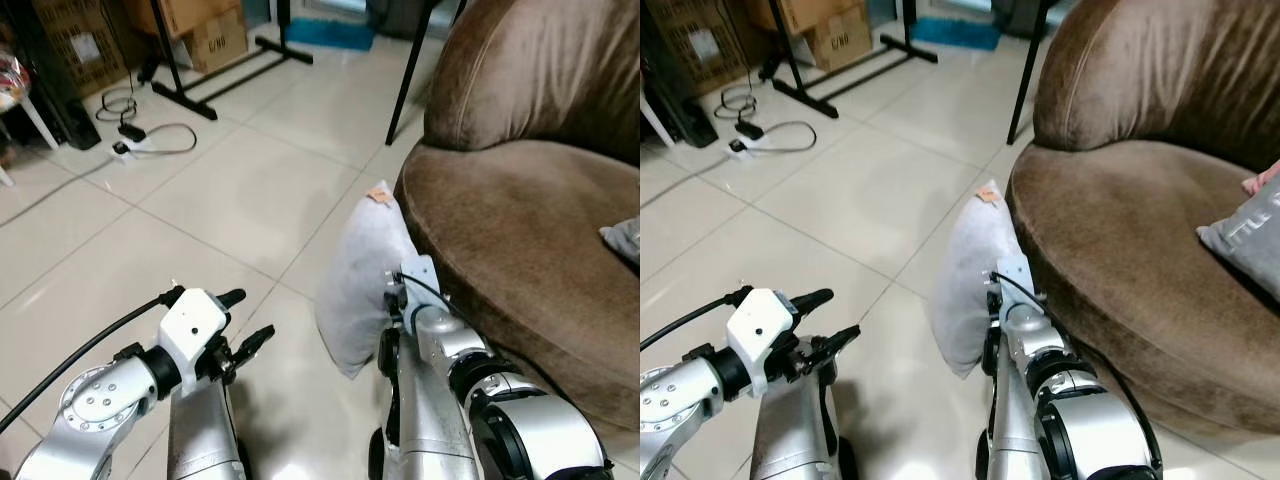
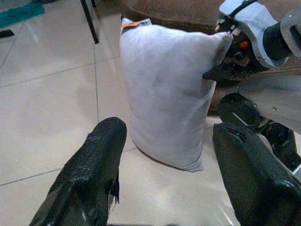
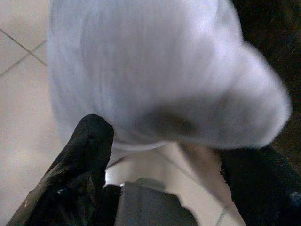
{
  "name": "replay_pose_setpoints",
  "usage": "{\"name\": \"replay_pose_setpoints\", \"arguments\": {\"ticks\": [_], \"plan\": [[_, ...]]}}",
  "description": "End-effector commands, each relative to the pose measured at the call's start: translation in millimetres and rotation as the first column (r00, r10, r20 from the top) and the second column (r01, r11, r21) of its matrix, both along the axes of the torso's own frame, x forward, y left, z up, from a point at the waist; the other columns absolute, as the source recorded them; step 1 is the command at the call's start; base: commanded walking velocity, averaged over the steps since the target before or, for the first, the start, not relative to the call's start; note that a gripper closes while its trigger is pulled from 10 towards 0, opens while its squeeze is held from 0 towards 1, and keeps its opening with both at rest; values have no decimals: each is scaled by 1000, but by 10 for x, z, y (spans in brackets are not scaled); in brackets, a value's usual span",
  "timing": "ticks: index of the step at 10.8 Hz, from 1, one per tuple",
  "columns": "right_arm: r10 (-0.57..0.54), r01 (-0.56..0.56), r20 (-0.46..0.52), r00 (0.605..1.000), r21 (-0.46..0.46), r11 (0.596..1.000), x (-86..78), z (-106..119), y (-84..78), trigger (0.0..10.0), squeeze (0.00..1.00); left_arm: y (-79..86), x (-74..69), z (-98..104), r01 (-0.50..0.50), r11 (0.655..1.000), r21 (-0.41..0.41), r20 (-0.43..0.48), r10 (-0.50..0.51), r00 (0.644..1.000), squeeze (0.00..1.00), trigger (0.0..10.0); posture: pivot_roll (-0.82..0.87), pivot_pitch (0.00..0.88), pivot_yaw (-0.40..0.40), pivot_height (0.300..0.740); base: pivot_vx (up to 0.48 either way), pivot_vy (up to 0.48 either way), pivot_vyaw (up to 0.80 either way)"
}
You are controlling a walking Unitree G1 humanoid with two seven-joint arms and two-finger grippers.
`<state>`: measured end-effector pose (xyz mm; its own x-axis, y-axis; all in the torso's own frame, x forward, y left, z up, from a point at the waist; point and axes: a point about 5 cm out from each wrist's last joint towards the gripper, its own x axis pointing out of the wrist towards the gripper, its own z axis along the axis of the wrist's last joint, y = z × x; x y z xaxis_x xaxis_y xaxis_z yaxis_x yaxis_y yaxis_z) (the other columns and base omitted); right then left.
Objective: Move the pillow to the sofa from floor
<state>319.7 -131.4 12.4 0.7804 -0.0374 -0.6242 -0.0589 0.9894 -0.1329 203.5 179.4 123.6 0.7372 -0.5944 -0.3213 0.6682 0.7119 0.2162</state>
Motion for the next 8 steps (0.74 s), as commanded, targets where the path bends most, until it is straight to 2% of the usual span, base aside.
{"name": "replay_pose_setpoints", "arguments": {"ticks": [1,2,5,6,7,8], "plan": [[-12,11,35,999,45,999,57,66,39,1451,0,10,-24,39,9,1000,7,2,-9,1000,0,10000,-18,128,-16,440,0,0,0],[-31,28,56,998,57,998,75,89,32,902,0,5,-22,40,12,1000,6,-2,-12,1000,0,10000,-20,127,-15,440,0,0,0],[-52,39,127,991,98,994,153,192,41,1333,0,-15,-4,47,15,1000,4,-2,-15,1000,0,10000,-22,123,-18,440,0,0,0],[-77,65,144,987,87,994,171,216,13,2510,0,-18,-4,49,14,1000,4,-2,-14,1000,0,10000,-21,122,-19,440,0,0,0],[-106,92,165,981,87,992,191,245,-12,3176,0,-18,-3,51,13,1000,5,-2,-13,1000,0,10000,-21,121,-20,440,0,0,0],[-125,105,187,974,113,988,213,279,-14,3412,0,-17,-4,51,13,1000,5,-1,-13,1000,0,10000,-21,118,-21,440,0,0,0]]}}
